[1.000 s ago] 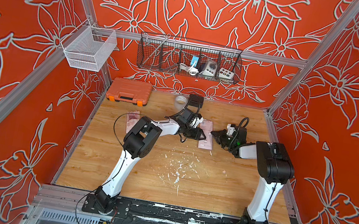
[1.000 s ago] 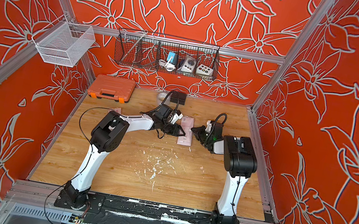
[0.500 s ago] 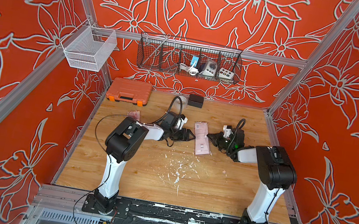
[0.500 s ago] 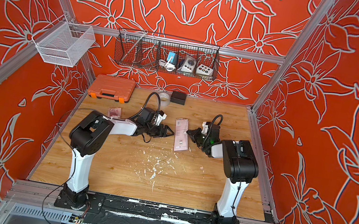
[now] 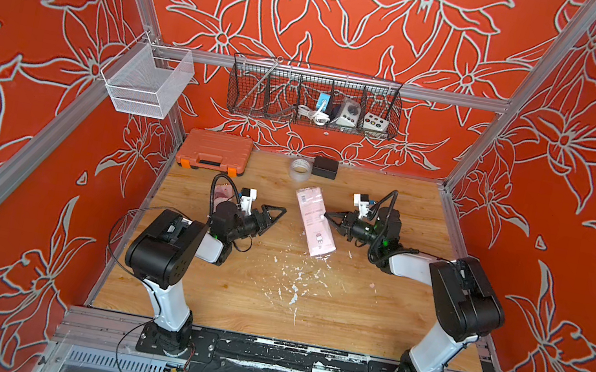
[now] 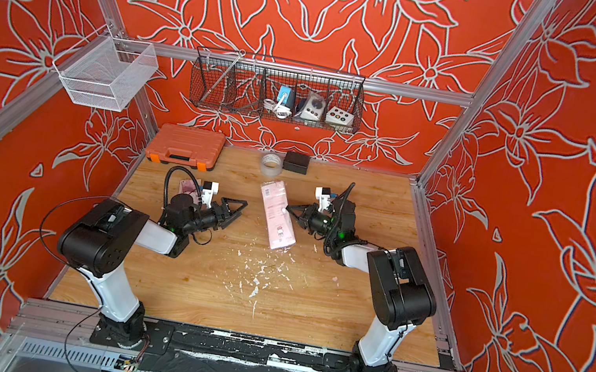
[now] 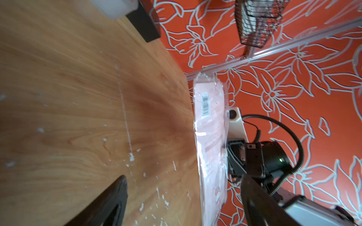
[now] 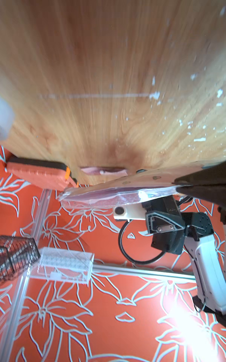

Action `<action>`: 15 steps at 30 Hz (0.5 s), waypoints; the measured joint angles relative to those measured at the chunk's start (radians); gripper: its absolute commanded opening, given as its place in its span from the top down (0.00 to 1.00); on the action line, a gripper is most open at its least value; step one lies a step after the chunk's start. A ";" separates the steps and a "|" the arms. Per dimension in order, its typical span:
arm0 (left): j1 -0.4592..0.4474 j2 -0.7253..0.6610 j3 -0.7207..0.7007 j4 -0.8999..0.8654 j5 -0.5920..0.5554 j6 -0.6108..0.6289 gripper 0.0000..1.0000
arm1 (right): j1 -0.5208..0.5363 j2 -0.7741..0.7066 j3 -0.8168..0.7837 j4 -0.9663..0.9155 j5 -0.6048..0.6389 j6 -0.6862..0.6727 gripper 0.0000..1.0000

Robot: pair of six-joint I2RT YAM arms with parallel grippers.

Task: Open the ruler set and take out the ruler
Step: Pick up the ruler set bag from the center of the board.

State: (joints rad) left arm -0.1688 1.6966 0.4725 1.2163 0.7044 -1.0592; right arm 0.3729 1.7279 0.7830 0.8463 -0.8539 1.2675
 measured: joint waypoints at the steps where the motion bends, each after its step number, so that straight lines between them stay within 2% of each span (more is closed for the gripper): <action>1: -0.003 -0.045 -0.027 0.017 0.005 0.004 0.14 | 0.006 -0.009 0.002 0.007 -0.005 0.011 1.00; 4: -0.005 -0.187 -0.083 0.062 0.008 0.030 0.14 | 0.027 -0.030 0.010 0.025 -0.012 0.046 1.00; 7: -0.008 -0.249 -0.076 0.082 0.015 0.046 0.13 | 0.054 -0.033 0.029 0.048 -0.016 0.086 1.00; 13: -0.061 -0.208 -0.028 0.072 0.019 0.081 0.18 | 0.106 0.007 0.060 0.229 -0.018 0.240 1.00; 15: -0.098 -0.188 0.003 0.048 0.020 0.100 0.24 | 0.121 0.039 0.066 0.298 -0.018 0.291 1.00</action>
State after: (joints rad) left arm -0.2672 1.5085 0.4759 1.2640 0.7242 -0.9596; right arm 0.4938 1.7668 0.8490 1.1446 -0.8719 1.5581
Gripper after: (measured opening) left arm 0.806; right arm 0.040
